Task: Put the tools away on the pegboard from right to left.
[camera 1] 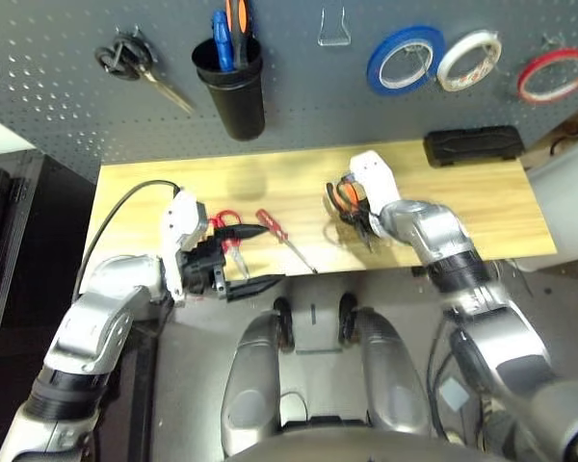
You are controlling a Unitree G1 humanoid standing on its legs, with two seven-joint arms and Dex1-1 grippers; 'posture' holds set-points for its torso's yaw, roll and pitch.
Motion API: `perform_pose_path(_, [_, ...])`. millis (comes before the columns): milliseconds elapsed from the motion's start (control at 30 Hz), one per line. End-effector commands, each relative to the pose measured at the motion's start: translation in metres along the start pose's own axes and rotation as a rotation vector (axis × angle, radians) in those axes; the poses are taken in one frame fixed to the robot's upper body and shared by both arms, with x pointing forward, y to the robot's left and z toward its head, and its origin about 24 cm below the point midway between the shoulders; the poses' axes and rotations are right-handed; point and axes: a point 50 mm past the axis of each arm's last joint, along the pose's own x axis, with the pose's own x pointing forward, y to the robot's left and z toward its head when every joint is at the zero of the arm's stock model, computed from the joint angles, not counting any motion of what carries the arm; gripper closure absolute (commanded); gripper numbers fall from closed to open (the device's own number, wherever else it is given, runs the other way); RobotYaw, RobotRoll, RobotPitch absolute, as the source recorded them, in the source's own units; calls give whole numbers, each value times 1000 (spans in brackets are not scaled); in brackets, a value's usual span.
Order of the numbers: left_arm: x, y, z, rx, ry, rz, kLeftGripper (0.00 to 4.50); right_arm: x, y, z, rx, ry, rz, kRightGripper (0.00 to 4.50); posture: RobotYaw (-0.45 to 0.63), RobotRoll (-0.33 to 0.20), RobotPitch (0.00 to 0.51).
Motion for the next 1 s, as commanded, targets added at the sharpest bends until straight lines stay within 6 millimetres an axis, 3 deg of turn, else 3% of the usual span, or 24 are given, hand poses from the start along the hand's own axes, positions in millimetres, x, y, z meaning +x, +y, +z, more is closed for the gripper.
perform_pose_path(33, [-5,6,14,-6,-52,10,0,-20,10,12,-68,-85,151,2404,-30,0,283])
perform_pose_path(300, [-14,15,37,71,-137,113,0,-49,-8,61,-179,-315,159,2404,-29,0,268])
perform_pose_path(567, [-20,17,55,144,-245,287,0,-63,-17,87,-156,-502,136,2404,-28,0,266])
perform_pose_path(833, [-24,20,63,168,-265,344,0,-68,-13,130,-215,-750,83,2404,-14,0,261])
perform_pose_path(1000, [-25,21,64,172,-263,350,0,-58,-7,155,-299,-888,7,2404,-13,0,263])
